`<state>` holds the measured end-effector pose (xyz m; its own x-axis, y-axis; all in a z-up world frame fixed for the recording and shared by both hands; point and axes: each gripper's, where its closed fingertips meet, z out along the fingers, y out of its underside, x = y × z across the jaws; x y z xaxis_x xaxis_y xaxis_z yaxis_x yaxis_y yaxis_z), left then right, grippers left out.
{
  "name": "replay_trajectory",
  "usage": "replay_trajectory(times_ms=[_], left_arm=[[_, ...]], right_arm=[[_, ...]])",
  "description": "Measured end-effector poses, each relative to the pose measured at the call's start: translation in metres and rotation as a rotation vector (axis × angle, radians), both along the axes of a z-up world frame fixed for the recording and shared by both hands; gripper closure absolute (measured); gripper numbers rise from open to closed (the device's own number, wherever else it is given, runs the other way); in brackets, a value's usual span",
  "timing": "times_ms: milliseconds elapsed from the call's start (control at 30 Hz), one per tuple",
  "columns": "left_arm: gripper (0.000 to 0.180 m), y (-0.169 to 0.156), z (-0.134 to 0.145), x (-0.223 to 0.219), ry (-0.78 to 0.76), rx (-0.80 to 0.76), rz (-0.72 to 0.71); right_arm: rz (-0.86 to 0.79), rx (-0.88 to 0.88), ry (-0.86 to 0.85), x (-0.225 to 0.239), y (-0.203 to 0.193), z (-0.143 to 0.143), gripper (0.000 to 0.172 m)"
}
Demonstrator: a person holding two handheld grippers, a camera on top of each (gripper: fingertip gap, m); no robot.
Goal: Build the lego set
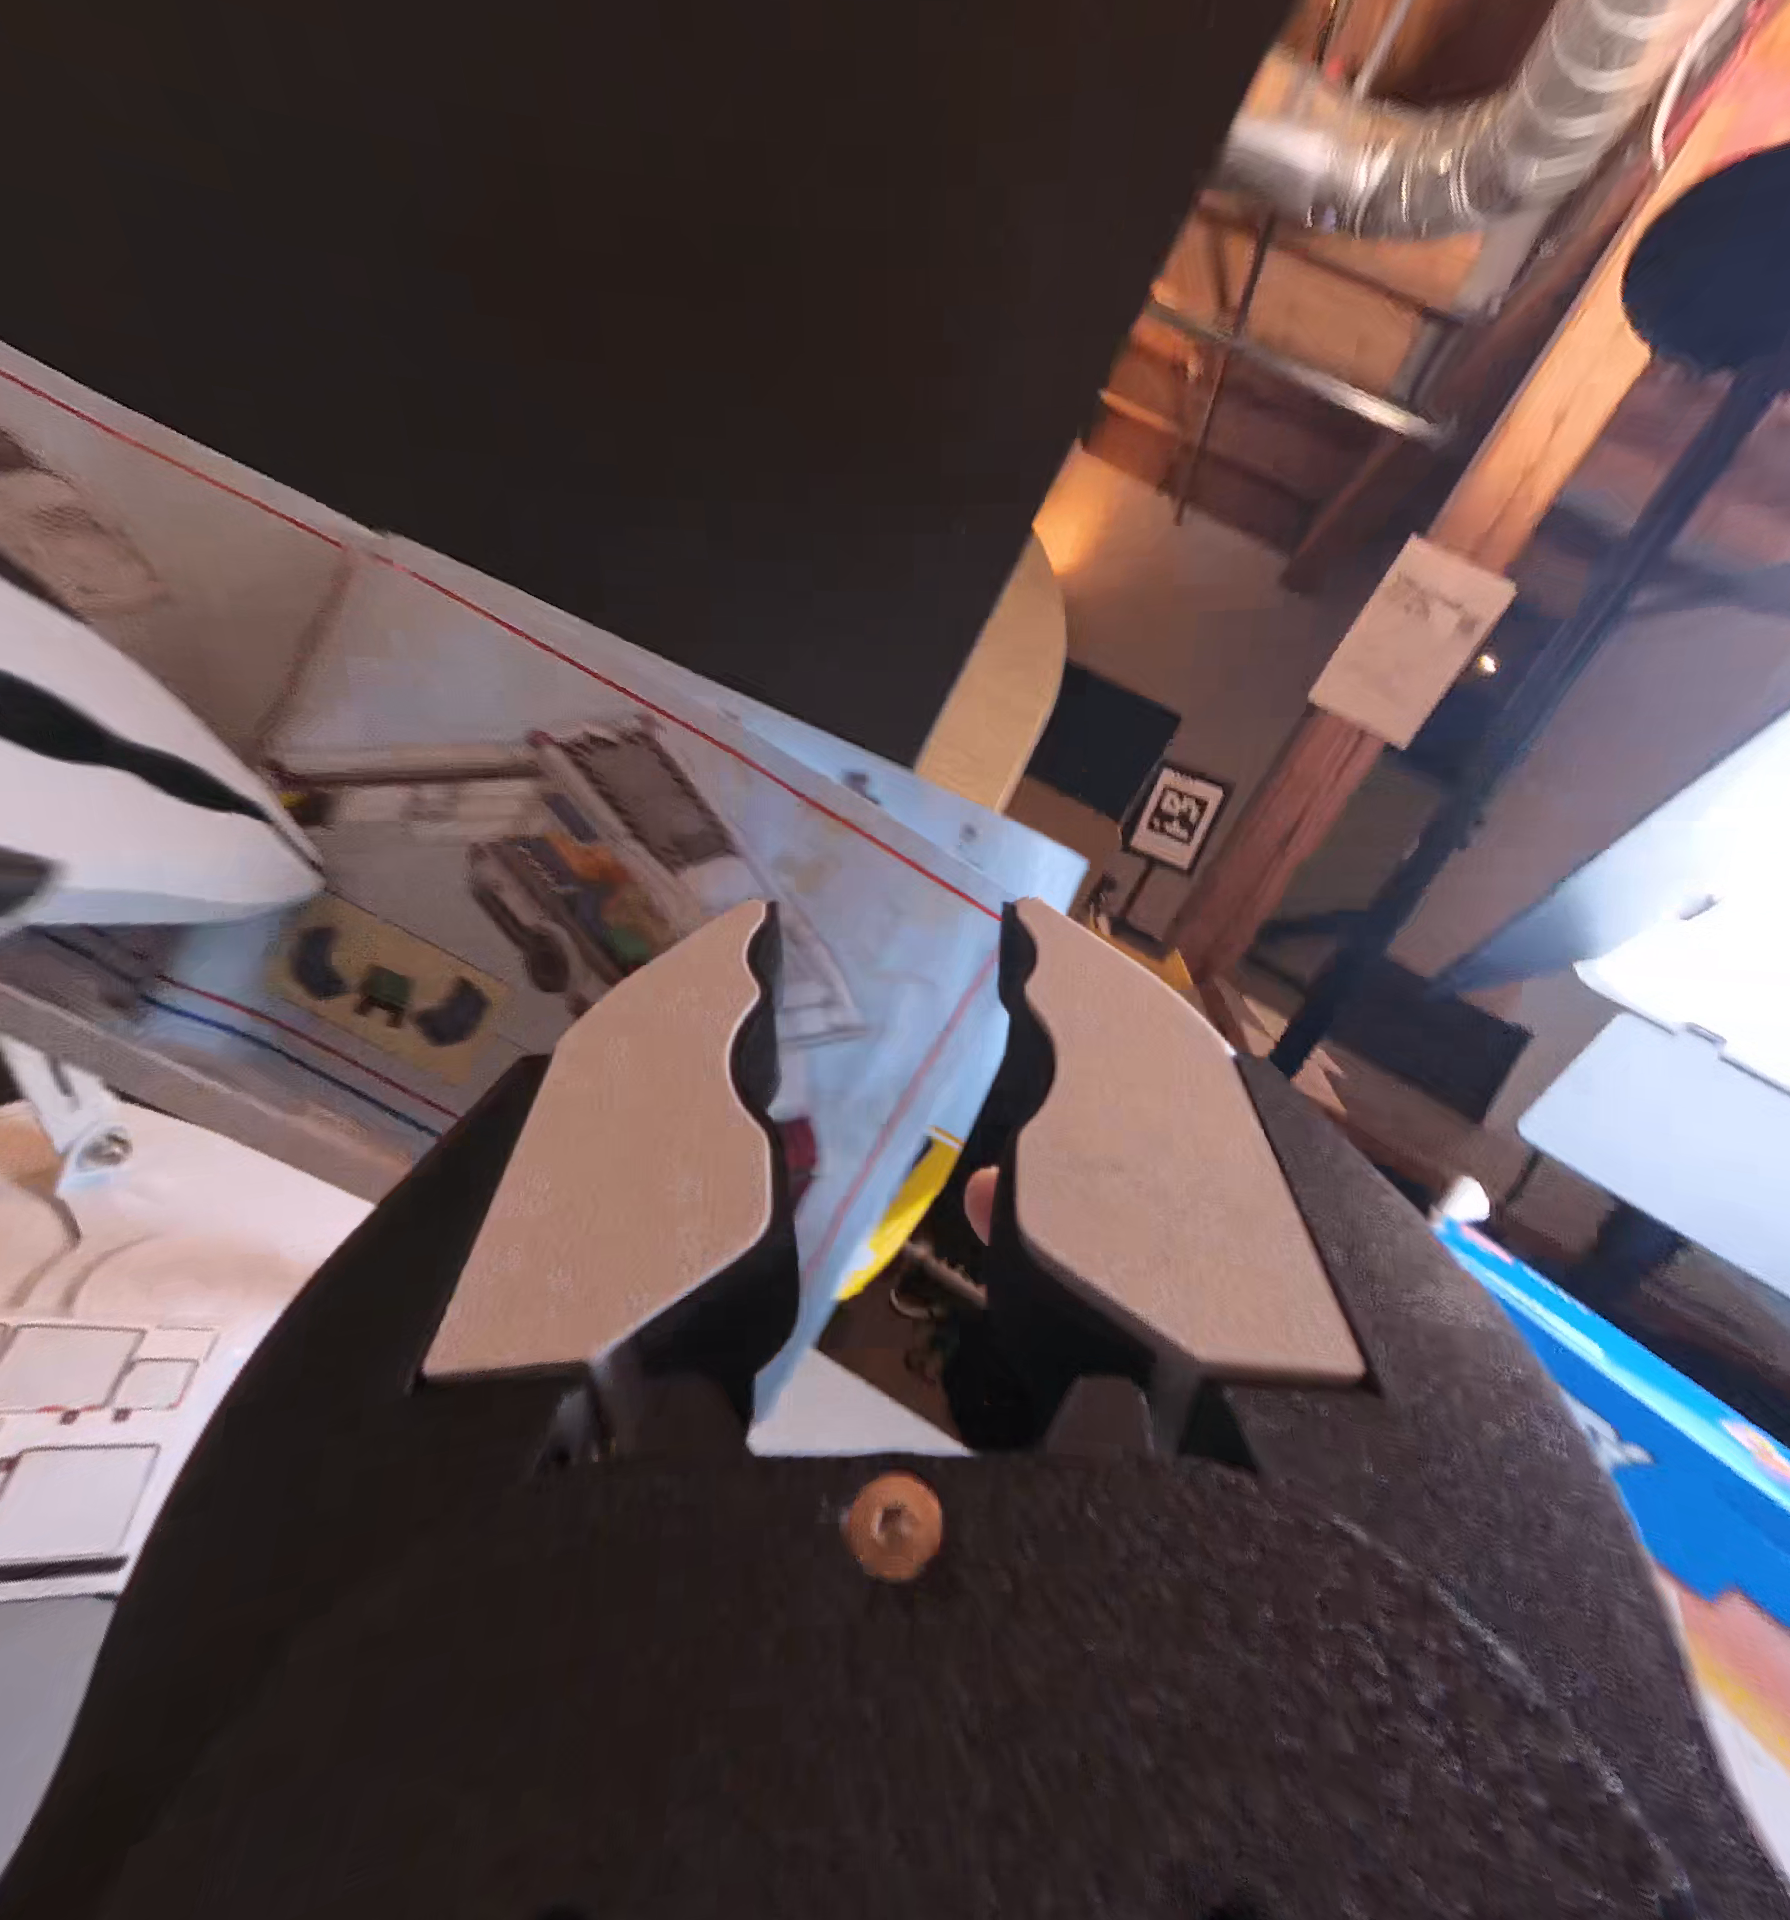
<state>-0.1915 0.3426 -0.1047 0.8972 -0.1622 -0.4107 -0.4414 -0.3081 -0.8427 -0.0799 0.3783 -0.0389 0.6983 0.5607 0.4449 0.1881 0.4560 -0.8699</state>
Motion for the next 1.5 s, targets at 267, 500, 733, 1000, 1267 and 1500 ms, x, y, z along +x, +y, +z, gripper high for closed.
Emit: replay_trajectory(times_ms=[267, 500, 733, 1000, 1267, 1500], left_arm=[[0.180, 0.014, -0.009, -0.002, 0.070, -0.054, 0.062], [0.180, 0.012, -0.016, -0.001, 0.058, -0.073, 0.047], [0.180, 0.025, -0.004, 0.022, 0.064, -0.045, -0.001], [0.180, 0.041, 0.006, 0.035, -0.009, -0.033, -0.032], [0.180, 0.049, 0.018, 0.042, 0.001, -0.021, -0.048], [0.180, 0.057, 0.014, 0.045, 0.068, -0.033, -0.032]], right_arm=[[0.071, -0.176, -0.105, -0.040, 0.033, -0.028, 0.104], [0.078, -0.215, -0.080, -0.044, 0.053, -0.030, 0.112], [0.072, -0.016, -0.221, -0.047, 0.031, -0.043, 0.156], [0.205, 0.127, -0.265, -0.051, -0.003, -0.043, 0.149], [0.039, -0.024, -0.030, -0.016, 0.038, -0.012, 0.139], [-0.002, -0.078, -0.097, -0.035, 0.065, -0.012, 0.152]])
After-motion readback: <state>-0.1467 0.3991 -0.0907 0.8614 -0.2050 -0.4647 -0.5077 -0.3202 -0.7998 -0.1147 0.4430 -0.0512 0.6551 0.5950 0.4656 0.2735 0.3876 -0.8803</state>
